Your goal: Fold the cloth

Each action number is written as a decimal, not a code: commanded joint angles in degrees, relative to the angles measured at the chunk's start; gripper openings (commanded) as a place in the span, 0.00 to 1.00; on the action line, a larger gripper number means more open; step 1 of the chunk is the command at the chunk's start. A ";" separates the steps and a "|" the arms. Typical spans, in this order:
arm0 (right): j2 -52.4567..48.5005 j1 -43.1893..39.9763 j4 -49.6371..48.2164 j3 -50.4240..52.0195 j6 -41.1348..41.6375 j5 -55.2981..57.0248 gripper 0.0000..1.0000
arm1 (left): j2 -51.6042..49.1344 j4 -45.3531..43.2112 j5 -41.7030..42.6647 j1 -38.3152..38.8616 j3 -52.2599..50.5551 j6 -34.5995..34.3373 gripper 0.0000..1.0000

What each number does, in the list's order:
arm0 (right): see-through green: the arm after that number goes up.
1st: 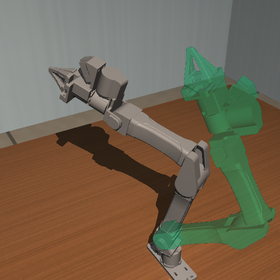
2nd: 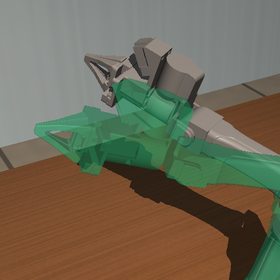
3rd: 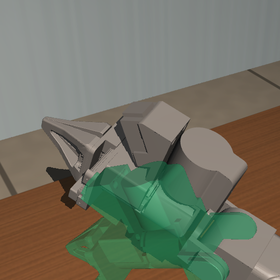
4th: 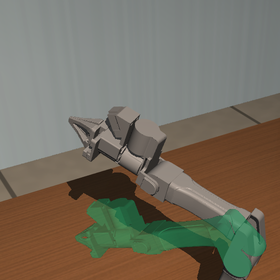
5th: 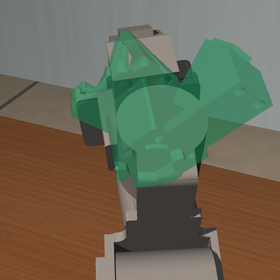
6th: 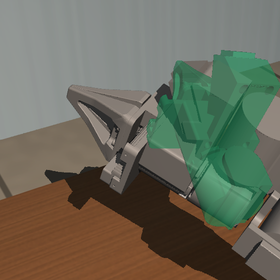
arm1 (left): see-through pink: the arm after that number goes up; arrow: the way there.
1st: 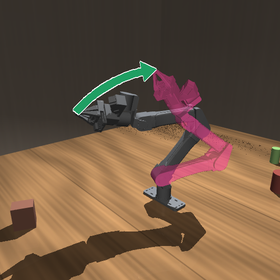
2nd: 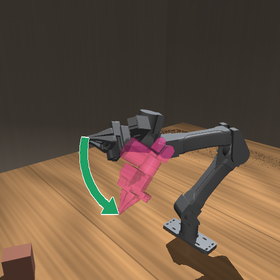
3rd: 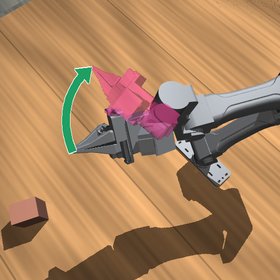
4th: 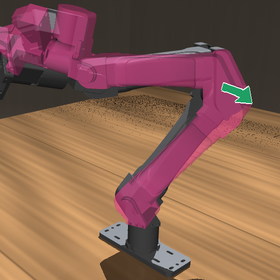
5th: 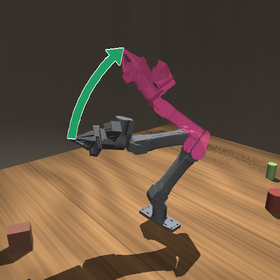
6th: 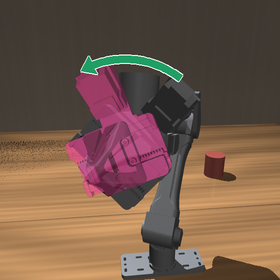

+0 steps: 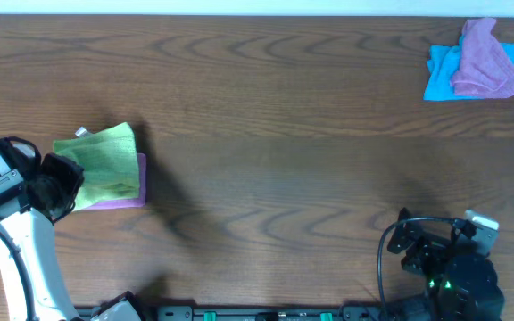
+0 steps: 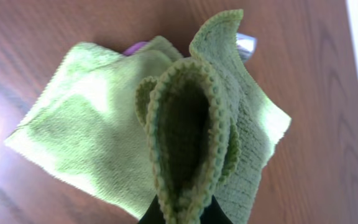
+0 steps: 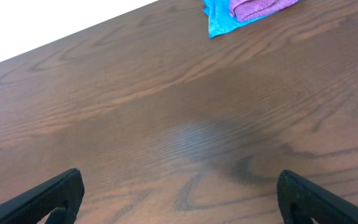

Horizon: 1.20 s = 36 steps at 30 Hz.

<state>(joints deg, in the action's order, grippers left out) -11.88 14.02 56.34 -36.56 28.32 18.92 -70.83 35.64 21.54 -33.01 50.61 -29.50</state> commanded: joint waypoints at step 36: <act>0.24 -0.87 0.07 0.26 0.98 0.57 0.99 | 1.27 0.52 -2.40 -0.50 5.25 2.51 0.74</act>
<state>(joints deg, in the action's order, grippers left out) -11.88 14.02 56.34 -36.56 28.32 18.94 -70.81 36.07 16.80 -33.23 51.92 -27.18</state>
